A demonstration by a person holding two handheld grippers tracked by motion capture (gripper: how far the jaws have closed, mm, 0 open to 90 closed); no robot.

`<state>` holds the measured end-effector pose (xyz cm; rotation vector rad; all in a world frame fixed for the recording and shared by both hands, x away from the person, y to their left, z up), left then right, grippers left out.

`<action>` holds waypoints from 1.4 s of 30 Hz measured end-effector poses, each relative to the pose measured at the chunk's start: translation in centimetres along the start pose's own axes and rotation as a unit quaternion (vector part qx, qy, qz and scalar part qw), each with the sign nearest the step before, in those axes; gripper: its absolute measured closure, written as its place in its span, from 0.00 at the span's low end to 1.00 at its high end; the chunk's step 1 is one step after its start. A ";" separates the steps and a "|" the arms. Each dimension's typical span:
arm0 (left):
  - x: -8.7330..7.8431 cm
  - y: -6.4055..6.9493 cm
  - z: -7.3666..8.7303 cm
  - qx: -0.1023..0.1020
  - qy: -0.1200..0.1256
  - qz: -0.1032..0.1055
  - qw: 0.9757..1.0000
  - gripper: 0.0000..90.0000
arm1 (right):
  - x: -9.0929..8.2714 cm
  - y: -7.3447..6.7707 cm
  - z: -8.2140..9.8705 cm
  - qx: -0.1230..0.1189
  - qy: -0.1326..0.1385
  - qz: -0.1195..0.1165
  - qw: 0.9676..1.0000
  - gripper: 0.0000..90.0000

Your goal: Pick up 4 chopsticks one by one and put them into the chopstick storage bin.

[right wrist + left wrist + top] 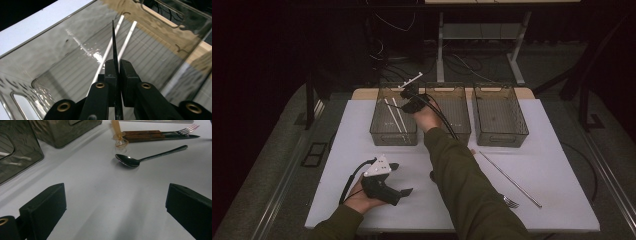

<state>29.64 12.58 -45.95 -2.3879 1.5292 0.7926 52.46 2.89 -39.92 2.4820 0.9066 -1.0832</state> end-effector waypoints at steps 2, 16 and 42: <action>0.0 0.0 0.0 0.001 0.001 0.000 1.000 0.02 | 0.3 -0.2 0.0 -0.002 -0.001 0.000 1.000 0.94; 0.0 0.0 0.0 0.002 0.000 0.000 1.000 0.02 | 0.0 -0.9 0.1 -0.004 0.008 -0.009 1.000 0.68; 0.1 0.0 0.1 -0.016 0.004 -0.004 1.000 0.01 | -9.7 1.2 6.7 -0.011 0.041 -0.097 0.994 0.50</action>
Point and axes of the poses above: each handheld gripper's, and its own axes: x roughly forward along the jaws, z roughly out of its underside, y roughly to its right, the point moved 4 cm from there along x, roughly forward along the jaws, and after that the axes turned 4 degrees about z, right-handed, at the moved point
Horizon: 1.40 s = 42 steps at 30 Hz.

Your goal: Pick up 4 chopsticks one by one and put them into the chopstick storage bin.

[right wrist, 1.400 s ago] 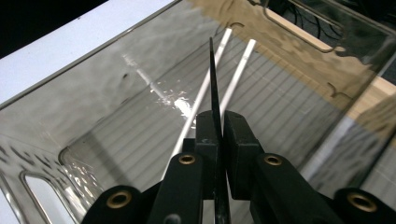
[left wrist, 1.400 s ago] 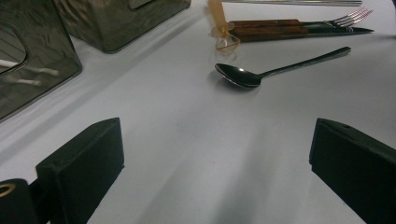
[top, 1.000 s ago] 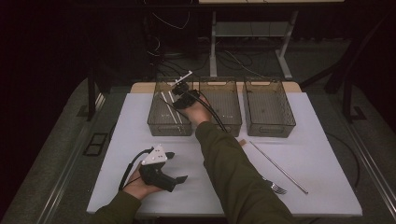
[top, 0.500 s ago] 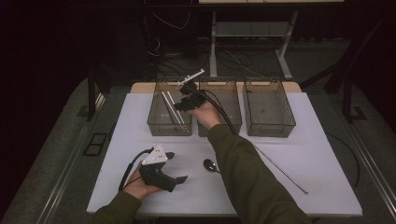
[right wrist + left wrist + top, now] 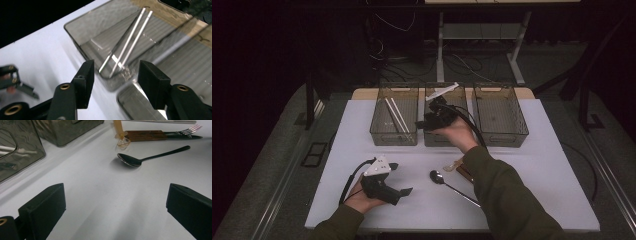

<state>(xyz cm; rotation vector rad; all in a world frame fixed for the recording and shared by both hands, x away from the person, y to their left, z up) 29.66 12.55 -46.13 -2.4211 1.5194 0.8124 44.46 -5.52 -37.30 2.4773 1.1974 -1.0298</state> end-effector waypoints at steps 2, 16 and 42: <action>0.0 0.0 0.0 0.001 -0.003 0.000 1.000 0.01 | -0.8 0.3 0.7 -0.001 0.001 -0.004 1.000 0.49; 0.0 -0.1 0.1 0.000 -0.006 -0.003 1.000 0.01 | -5.5 2.3 6.0 -0.009 0.003 0.001 1.000 0.44; -0.1 -0.3 0.3 0.004 -0.013 -0.003 1.000 0.02 | -12.6 6.8 17.3 0.051 -0.002 0.046 0.998 0.49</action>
Point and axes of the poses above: each handheld gripper's, and its own axes: x roughly forward along the jaws, z roughly out of its underside, y roughly to its right, the point moved 4 cm from there along x, roughly forward along the jaws, and after that the axes turned 4 degrees about z, right-handed, at the moved point
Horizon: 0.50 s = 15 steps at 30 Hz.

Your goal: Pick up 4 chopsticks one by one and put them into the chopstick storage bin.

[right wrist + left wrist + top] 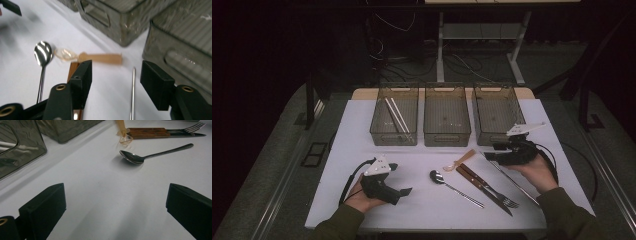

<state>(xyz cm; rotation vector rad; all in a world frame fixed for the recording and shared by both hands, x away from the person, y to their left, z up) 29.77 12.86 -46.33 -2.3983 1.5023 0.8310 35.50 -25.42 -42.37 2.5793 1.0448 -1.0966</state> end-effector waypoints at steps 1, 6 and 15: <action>0.0 0.0 0.0 0.000 0.000 0.000 1.000 0.02 | -0.2 0.0 0.4 -0.001 -0.004 0.003 1.000 0.49; 0.0 0.1 0.0 -0.001 0.000 -0.001 1.000 0.02 | -1.2 -0.2 2.2 0.001 -0.018 0.002 1.000 0.54; 0.0 0.2 0.0 0.001 0.001 -0.002 1.000 0.02 | -2.6 -0.4 5.7 -0.002 -0.046 0.008 0.999 0.66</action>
Point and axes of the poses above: each handheld gripper's, and its own axes: x roughly forward along the jaws, z roughly out of its underside, y roughly to its right, the point moved 4 cm from there along x, roughly forward along the jaws, and after that the axes turned 4 degrees about z, right-handed, at the moved point
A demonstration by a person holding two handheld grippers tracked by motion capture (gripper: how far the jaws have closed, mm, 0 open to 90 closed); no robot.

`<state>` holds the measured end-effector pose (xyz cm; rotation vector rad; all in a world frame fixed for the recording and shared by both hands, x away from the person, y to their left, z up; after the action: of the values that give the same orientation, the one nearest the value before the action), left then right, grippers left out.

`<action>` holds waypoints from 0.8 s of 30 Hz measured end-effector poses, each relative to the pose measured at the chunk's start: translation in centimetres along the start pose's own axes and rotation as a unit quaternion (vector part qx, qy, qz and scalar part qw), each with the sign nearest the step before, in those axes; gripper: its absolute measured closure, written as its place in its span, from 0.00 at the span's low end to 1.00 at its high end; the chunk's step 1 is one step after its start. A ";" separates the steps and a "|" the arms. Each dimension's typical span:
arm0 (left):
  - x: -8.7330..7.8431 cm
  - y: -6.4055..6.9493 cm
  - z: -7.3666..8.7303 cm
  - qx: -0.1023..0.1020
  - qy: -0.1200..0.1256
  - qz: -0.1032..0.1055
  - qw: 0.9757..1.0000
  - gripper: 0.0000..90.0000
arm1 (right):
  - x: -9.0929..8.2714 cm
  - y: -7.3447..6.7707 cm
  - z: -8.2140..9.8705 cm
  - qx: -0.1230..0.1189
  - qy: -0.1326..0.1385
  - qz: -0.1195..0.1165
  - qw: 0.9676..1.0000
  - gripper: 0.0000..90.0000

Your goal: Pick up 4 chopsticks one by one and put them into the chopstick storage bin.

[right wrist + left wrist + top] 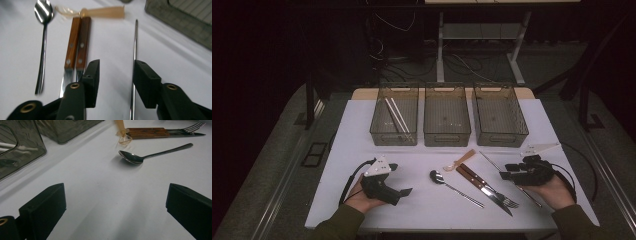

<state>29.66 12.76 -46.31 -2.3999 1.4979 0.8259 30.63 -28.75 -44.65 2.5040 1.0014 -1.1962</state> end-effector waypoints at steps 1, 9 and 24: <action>0.0 0.0 0.0 -0.001 -0.001 0.000 1.000 0.02 | -0.1 0.0 0.3 -0.003 -0.002 0.001 1.000 0.67; 0.0 0.0 0.0 0.002 -0.002 -0.002 1.000 0.02 | -0.9 0.4 2.7 -0.014 -0.036 0.029 0.999 0.79; 0.1 0.1 0.0 0.003 -0.003 -0.001 1.000 0.02 | -0.2 1.0 3.7 -0.015 -0.062 0.043 0.997 0.89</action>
<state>29.61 12.66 -46.35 -2.3920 1.4949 0.8254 28.93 -31.24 -47.09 2.3903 0.8669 -1.2833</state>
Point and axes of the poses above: each handheld gripper's, and its own axes: x roughly forward along the jaws, z roughly out of its underside, y roughly to its right, the point moved 4 cm from there along x, roughly forward along the jaws, and after that the axes turned 4 degrees about z, right-handed, at the moved point
